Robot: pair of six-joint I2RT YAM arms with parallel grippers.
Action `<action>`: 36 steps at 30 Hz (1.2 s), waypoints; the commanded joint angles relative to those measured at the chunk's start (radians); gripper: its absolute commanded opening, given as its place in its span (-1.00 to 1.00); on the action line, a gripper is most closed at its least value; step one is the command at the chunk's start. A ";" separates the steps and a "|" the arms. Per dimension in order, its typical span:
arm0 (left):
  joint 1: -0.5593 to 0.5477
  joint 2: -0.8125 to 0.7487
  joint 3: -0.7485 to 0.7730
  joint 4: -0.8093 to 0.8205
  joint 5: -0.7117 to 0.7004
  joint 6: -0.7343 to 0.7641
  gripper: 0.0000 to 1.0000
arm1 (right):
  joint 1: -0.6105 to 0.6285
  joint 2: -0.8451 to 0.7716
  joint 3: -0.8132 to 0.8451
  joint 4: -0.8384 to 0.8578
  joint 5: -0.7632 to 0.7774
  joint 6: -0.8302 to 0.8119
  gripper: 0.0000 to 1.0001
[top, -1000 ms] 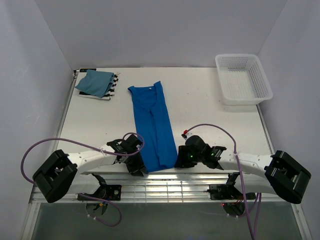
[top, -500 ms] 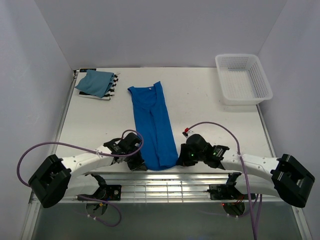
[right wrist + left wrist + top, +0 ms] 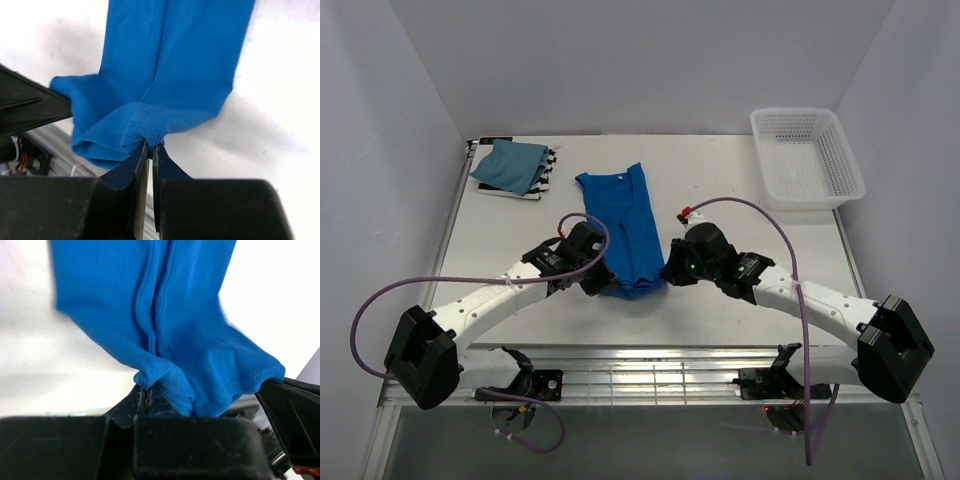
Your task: Fold and stack the tank tops
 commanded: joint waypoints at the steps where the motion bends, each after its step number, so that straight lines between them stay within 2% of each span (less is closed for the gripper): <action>1: 0.095 0.026 0.070 -0.030 -0.069 0.049 -1.00 | -0.076 0.058 0.103 -0.001 0.007 -0.067 -0.85; 6: 0.207 0.124 0.144 0.042 -0.009 0.171 -1.00 | -0.154 0.193 0.272 -0.001 -0.026 -0.150 -0.85; 11: 0.284 0.265 0.278 0.055 -0.006 0.212 -1.00 | -0.228 0.355 0.399 0.004 -0.103 -0.185 -0.85; 15: 0.342 0.327 0.322 0.070 -0.003 0.233 -1.00 | -0.268 0.465 0.502 0.012 -0.184 -0.217 -0.85; 16: 0.362 0.338 0.325 0.076 0.033 0.239 -1.00 | -0.273 0.486 0.537 0.012 -0.192 -0.222 -0.85; 21: 0.394 0.425 0.357 0.099 0.063 0.267 -1.00 | -0.294 0.598 0.610 0.028 -0.247 -0.254 -0.85; 26: 0.420 0.483 0.388 0.122 0.064 0.281 -1.00 | -0.308 0.676 0.640 0.129 -0.305 -0.311 -0.84; 34: 0.453 0.577 0.437 0.112 0.087 0.291 -1.00 | -0.351 0.813 0.758 0.088 -0.378 -0.303 -0.84; 35: 0.454 0.583 0.444 0.105 0.089 0.290 -1.00 | -0.356 0.842 0.772 0.079 -0.396 -0.300 -0.78; 36: 0.456 0.586 0.450 0.102 0.095 0.290 -0.80 | -0.363 0.854 0.801 0.061 -0.426 -0.299 -0.72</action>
